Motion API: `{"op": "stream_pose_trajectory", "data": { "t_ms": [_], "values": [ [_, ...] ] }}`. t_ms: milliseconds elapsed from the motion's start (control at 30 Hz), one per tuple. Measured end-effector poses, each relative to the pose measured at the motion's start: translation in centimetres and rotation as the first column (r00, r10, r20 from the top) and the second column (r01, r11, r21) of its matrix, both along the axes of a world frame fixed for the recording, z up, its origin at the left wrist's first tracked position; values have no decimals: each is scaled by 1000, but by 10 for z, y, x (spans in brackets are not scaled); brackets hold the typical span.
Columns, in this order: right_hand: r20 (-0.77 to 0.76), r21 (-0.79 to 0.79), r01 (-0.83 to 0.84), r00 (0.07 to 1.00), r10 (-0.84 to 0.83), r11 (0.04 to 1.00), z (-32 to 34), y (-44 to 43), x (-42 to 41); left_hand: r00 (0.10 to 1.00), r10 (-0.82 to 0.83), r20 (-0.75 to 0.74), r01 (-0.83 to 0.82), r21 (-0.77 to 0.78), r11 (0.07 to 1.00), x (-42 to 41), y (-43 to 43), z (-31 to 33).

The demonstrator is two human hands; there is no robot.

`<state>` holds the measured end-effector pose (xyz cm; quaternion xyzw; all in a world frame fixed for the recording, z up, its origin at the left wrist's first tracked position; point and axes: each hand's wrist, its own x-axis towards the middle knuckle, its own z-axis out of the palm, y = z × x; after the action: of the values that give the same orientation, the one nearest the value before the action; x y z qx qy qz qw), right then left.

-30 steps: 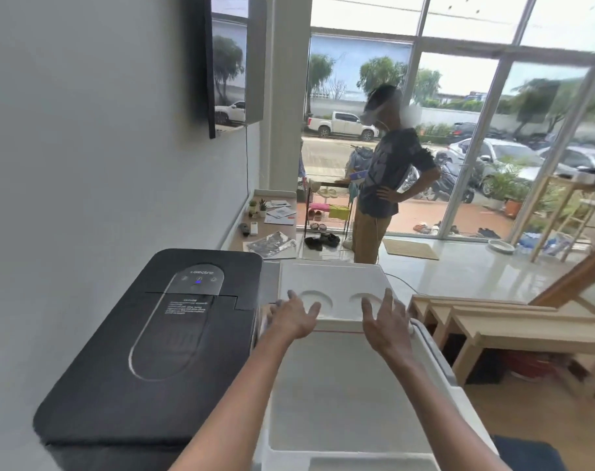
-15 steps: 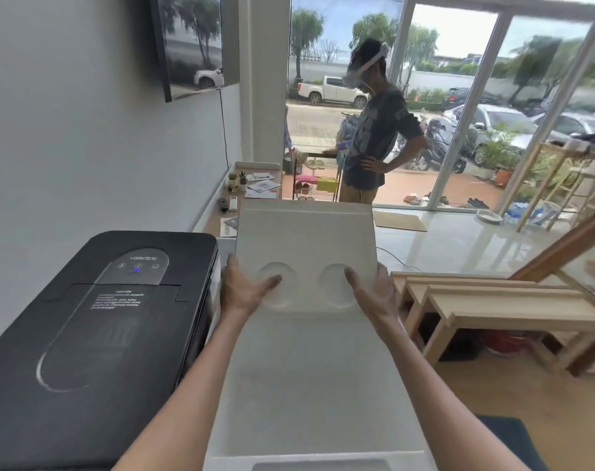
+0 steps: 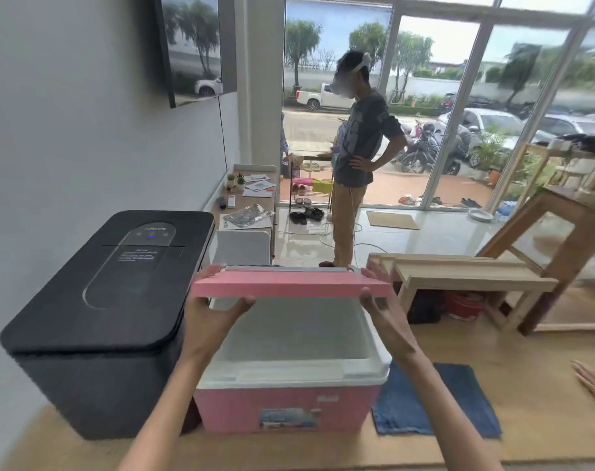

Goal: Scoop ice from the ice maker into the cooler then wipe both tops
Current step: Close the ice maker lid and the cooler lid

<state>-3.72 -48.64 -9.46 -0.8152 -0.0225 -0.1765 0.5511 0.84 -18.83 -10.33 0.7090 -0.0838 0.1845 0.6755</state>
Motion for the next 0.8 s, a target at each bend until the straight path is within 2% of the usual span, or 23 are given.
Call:
{"op": "stream_pose_trajectory", "data": {
  "t_ms": [133,267,400,533,600,800],
  "values": [
    [6,-128,85,996,-85,988,-17,3,-35,999,39,-22,-36,128,991,-43,11,-19],
    [14,-265,116,993,-117,957,-42,8,-58,997,79,-2,-73,370,926,-71,19,-32],
    [-22,-425,121,989,-144,897,-61,10,-65,999,18,38,-37,565,824,-76,23,-48],
    [-42,-519,127,984,-174,845,-61,13,-71,993,11,117,-96,755,648,-79,24,-56],
    [-33,-561,139,981,-190,816,-62,15,-73,986,15,167,-143,792,594,-82,22,-56],
    [-25,-600,153,978,-209,785,-65,15,-73,976,24,217,-197,826,529,-82,20,-58]
  ]
}}
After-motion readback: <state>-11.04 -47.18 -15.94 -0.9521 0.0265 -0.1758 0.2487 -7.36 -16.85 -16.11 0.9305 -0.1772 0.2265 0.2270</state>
